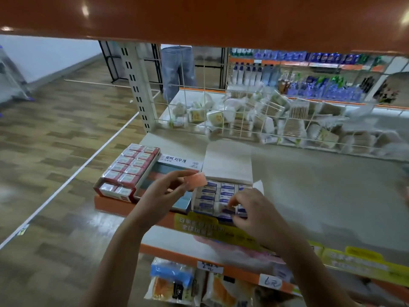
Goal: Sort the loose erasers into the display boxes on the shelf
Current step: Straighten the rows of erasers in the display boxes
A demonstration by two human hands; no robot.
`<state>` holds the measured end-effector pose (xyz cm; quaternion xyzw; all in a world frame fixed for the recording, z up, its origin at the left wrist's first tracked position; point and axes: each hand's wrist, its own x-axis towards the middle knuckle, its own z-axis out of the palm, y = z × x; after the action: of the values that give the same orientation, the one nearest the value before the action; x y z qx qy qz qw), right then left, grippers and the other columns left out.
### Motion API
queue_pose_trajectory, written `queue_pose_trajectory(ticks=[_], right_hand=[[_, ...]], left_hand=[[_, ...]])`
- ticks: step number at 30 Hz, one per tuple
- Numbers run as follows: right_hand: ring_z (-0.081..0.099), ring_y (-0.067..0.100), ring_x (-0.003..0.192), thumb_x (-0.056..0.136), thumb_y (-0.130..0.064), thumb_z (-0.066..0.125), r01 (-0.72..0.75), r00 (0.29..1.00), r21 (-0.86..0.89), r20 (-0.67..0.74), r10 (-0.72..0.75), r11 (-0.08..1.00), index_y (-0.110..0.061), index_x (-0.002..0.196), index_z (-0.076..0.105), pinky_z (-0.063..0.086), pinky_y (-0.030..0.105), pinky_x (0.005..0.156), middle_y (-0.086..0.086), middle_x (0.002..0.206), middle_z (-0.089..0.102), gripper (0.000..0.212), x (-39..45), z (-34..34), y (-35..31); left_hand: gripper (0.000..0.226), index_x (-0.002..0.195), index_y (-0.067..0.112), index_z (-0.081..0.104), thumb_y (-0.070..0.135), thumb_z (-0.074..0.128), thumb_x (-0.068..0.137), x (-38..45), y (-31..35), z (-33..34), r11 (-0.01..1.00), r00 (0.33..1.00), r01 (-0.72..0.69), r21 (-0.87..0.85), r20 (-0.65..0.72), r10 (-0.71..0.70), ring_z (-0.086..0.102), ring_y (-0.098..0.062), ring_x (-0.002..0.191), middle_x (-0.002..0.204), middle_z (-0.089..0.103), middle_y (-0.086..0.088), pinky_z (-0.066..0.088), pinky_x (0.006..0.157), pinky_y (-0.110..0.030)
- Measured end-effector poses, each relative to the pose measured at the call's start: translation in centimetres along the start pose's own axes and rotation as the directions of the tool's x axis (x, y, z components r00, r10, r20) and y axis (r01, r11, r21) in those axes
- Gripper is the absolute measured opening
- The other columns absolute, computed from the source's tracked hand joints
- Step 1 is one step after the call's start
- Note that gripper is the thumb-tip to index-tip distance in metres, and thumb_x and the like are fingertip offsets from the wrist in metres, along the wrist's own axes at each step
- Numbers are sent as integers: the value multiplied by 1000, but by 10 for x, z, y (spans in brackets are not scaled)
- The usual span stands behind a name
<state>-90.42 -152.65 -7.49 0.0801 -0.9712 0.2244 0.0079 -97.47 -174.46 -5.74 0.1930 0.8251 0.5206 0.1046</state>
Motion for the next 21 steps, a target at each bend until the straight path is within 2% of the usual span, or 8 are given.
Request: queue_pose_trajectory(ticks=[2, 7, 14, 21], right_hand=[[39, 5, 99, 87, -24, 58, 10, 1000, -13, 24, -9, 1000, -20, 103, 58, 27, 12, 81, -11, 102, 48, 17, 3, -1, 1], [45, 10, 107, 90, -23, 55, 12, 993, -40, 118, -7, 999, -19, 108, 58, 33, 15, 86, -4, 113, 55, 19, 7, -6, -1], [48, 13, 111, 93, -19, 51, 12, 969, -127, 246, 20, 992, -29, 122, 53, 42, 25, 92, -3, 122, 51, 31, 21, -12, -14], [51, 23, 109, 94, -8, 46, 23, 896, -243, 434, 87, 970, -43, 133, 42, 48, 36, 92, 3, 129, 42, 53, 35, -19, -27]], left_hand=[[33, 106, 46, 55, 15, 52, 93, 4, -1, 0, 1000, 1000, -1, -7, 1, 1, 57, 5, 79, 94, 62, 9, 46, 68, -13], [31, 110, 44, 55, 18, 53, 93, 11, 1, 2, 998, 998, -26, 53, 64, 23, 59, -3, 88, 101, 62, 8, 51, 76, -23], [29, 110, 44, 51, 20, 51, 94, 21, 7, -1, 983, 976, -107, 150, 206, 75, 57, 5, 83, 93, 62, 14, 47, 68, -13], [29, 107, 46, 50, 20, 50, 94, 33, 11, -14, 969, 944, -171, 181, 312, 109, 57, 7, 81, 90, 62, 16, 47, 67, -12]])
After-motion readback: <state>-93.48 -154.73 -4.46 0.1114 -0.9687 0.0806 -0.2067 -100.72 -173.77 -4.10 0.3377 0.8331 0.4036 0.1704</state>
